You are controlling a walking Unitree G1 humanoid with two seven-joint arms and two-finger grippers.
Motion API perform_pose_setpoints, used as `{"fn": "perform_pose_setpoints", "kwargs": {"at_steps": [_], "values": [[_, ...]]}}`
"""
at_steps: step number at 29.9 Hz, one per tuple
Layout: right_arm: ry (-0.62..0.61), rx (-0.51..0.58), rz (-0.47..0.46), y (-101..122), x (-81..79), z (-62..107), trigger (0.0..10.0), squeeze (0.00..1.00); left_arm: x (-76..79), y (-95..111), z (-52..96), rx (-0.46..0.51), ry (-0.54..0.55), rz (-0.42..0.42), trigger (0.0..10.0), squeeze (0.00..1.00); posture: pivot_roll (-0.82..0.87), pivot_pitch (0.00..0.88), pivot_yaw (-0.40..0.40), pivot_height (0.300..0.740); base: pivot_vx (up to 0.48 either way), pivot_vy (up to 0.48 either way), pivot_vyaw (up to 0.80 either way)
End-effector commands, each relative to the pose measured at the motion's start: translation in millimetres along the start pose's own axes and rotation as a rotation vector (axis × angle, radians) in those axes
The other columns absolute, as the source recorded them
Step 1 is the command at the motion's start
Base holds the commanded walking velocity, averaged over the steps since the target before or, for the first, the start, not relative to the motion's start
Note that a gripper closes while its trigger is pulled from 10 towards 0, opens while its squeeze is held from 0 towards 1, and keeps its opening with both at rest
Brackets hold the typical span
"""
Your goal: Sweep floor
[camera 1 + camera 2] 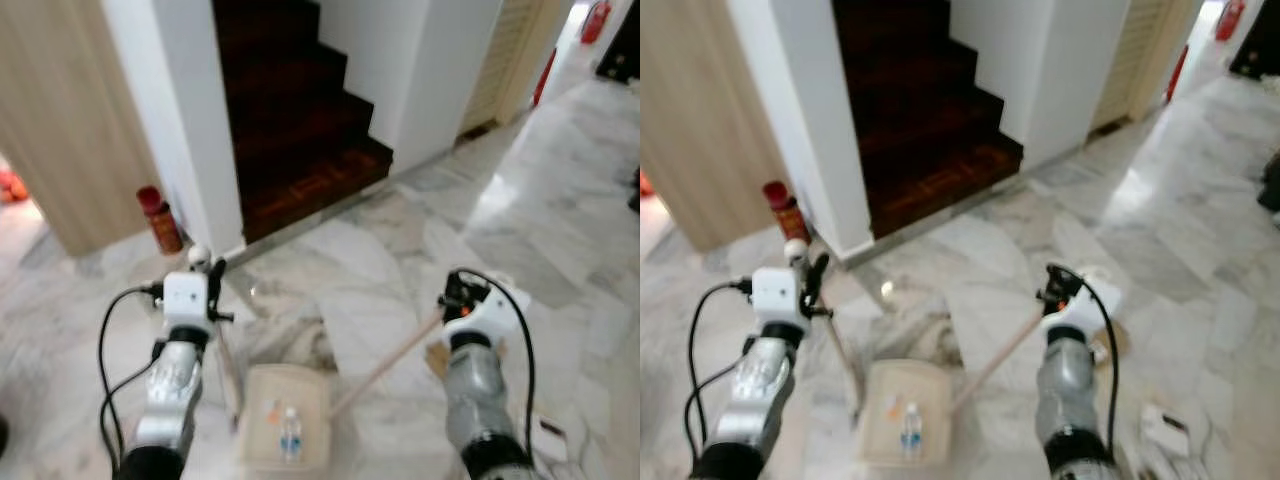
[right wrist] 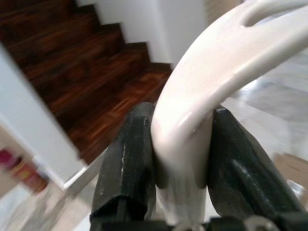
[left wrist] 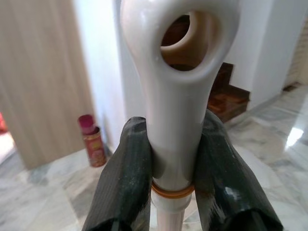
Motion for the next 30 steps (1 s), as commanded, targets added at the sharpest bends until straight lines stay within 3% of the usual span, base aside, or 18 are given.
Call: {"fn": "perform_pose_setpoints", "kwargs": {"at_steps": [1, 10, 13, 30], "values": [[0.005, 0.065, -0.035, 17.4, -5.2, -5.8, 10.0, 0.00, -1.6, 12.8, -4.0, 0.048, 0.001, -0.011, 10.0, 0.00, 0.16, 0.000, -0.049, 0.740, 0.000, 0.307, 0.80], [0.005, 0.065, -0.039, 17.7, -4.9, -5.8, 10.0, 0.00, -1.4, 12.8, -3.9, 0.046, 0.000, -0.011, 10.0, 0.00, 0.16, 0.000, -0.047, 0.740, 0.000, 0.307, 0.80], [0.011, 0.048, -0.070, 14.2, -6.6, -5.9, 10.0, 0.00, -0.4, 12.5, -3.9, 0.041, -0.018, -0.013, 10.0, 0.00, 0.16, 0.000, -0.039, 0.740, 0.000, 0.304, 0.00], [0.037, 0.045, -0.054, 14.6, -14.1, -7.7, 10.0, 0.00, 2.3, 12.5, -4.5, 0.037, -0.047, -0.014, 10.0, 0.00, 0.16, 0.000, -0.032, 0.740, 0.000, 0.299, 0.00]]}}
Point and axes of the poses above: a point about 5 cm out from each wrist's last joint towards the gripper, its own z axis pointing back from the gripper into the wrist, its own y axis along the axis of the wrist's last joint, x = y × z, the point moved 6 cm from there along -z, pointing out of the wrist towards the gripper, and after that the axes turned 3 degrees about -z, right-handed, at the moved point
